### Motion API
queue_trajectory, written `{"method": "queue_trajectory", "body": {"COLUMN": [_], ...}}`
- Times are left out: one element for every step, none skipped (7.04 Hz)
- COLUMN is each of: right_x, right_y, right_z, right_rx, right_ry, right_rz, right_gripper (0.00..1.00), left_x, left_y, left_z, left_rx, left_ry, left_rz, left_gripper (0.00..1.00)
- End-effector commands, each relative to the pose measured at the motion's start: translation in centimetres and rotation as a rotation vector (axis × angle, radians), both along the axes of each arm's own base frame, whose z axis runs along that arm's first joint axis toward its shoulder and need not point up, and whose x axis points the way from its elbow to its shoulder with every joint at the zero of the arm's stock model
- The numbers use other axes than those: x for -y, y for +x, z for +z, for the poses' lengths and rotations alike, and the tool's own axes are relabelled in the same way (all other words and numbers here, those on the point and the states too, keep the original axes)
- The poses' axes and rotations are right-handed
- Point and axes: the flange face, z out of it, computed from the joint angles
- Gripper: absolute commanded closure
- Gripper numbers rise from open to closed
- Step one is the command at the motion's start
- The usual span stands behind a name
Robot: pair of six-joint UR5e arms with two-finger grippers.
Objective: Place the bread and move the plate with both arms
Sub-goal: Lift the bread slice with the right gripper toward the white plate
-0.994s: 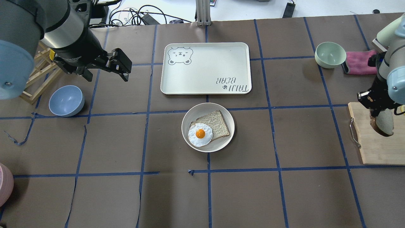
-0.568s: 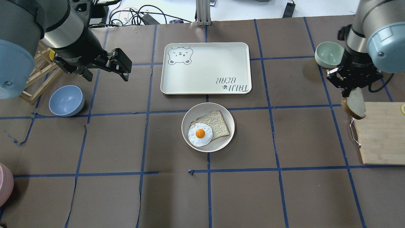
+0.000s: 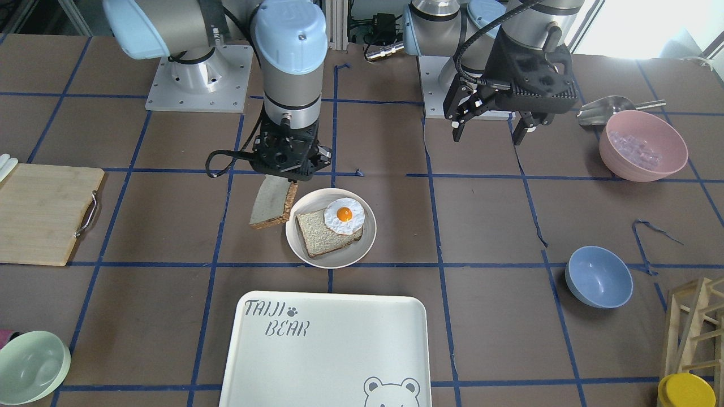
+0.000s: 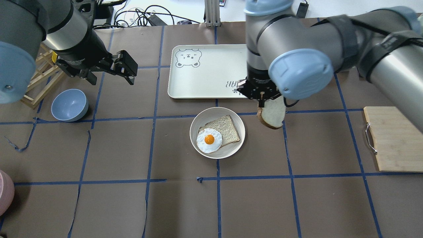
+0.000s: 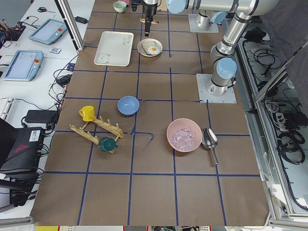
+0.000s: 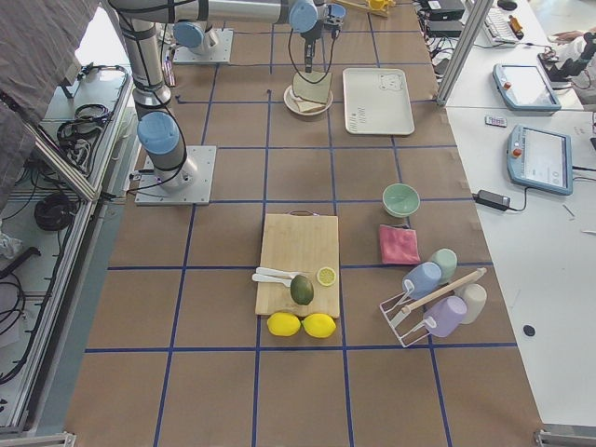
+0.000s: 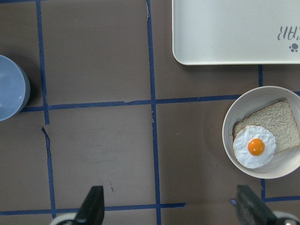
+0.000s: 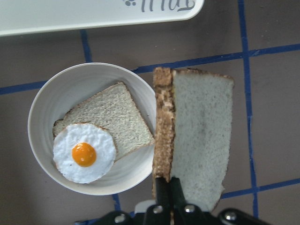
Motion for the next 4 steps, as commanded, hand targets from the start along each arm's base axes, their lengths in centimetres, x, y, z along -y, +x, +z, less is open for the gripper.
{"method": "queue_trajectory", "body": {"right_x": [-1.4, -1.4, -1.0, -0.8], "right_y": [4.7, 4.7, 4.9, 5.1], "right_z": [-4.1, -5.2, -5.8, -6.4], "right_rx": [-0.006, -0.014, -0.003, 0.003], "right_ry": [0.007, 0.024, 0.01, -0.002], "right_rz": [0.018, 0.082, 0.107, 0.137], "right_gripper": [1.0, 1.0, 1.0, 1.0], "left_x": [0.0, 0.0, 0.0, 0.0], "left_y": [0.0, 0.0, 0.0, 0.0], "left_z": [0.0, 0.0, 0.0, 0.0], "left_rx": [0.001, 0.001, 0.001, 0.001], "left_ry": [0.0, 0.0, 0.0, 0.0], "left_rz": [0.0, 0.0, 0.0, 0.0], "left_gripper": [0.0, 0.0, 0.0, 0.0]}}
